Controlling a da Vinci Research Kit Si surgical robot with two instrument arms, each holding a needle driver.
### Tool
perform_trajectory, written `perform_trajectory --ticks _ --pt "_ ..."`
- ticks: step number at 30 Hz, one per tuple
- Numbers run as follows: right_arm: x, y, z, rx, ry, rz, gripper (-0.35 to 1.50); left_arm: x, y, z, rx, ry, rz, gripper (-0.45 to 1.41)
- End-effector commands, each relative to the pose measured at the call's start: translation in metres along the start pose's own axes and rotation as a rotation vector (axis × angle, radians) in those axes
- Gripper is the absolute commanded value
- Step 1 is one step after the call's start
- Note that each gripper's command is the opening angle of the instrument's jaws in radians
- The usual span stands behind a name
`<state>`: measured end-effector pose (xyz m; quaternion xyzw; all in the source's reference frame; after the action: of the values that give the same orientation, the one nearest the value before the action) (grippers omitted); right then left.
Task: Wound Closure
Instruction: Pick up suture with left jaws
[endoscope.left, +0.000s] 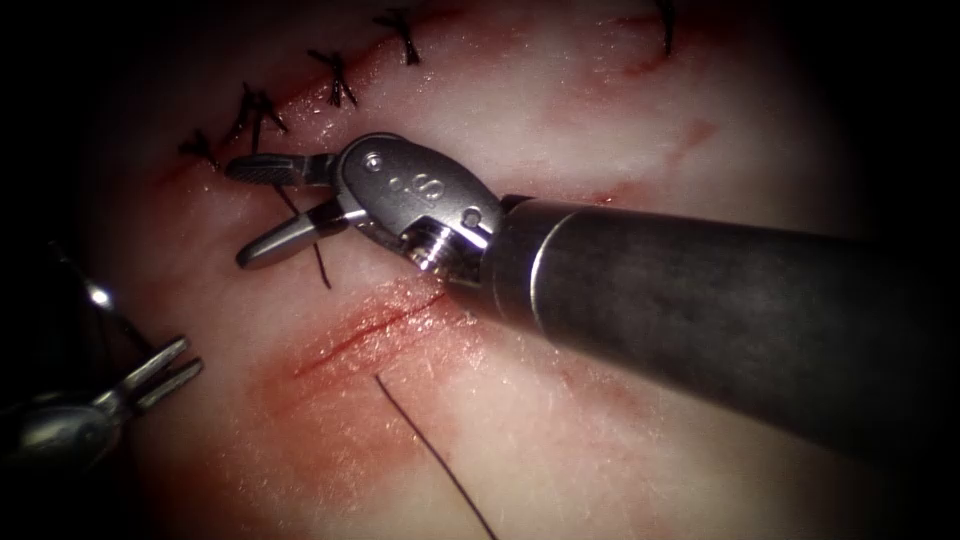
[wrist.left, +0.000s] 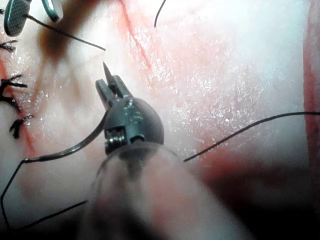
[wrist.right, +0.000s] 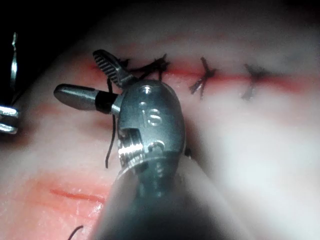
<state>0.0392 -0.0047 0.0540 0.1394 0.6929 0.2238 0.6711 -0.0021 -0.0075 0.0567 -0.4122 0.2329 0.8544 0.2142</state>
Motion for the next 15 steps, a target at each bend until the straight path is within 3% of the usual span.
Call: perform_trajectory --ticks 1,2,3,5,6,9,15 --pt "0.0008 0.0005 0.0000 0.002 0.010 -0.009 1.40 -0.0006 -0.0001 0.0011 0.010 -0.008 -0.002 -0.05" --pt "0.0012 0.0005 -0.0005 0.004 0.016 -0.011 1.40 -0.0010 -0.0001 0.0013 0.025 -0.015 -0.005 0.09" --pt "0.0015 0.0005 -0.0010 0.006 0.020 -0.024 1.40 -0.0016 -0.0001 0.0016 0.053 -0.027 -0.004 0.39" --pt "0.0024 0.0005 -0.0024 0.015 0.024 -0.032 1.36 -0.0023 -0.0001 0.0018 0.102 -0.047 -0.044 0.46" --pt "0.0027 0.0005 -0.0031 0.016 0.025 -0.034 1.35 -0.0027 0.0000 0.0018 0.130 -0.064 -0.072 0.64" --pt "0.0034 0.0006 -0.0056 0.000 0.034 -0.049 1.33 -0.0033 0.0005 0.0016 0.157 -0.080 -0.122 0.84" --pt "0.0032 0.0008 -0.0092 -0.007 0.021 -0.062 1.33 -0.0026 0.0017 0.0006 0.103 -0.130 -0.187 1.20"
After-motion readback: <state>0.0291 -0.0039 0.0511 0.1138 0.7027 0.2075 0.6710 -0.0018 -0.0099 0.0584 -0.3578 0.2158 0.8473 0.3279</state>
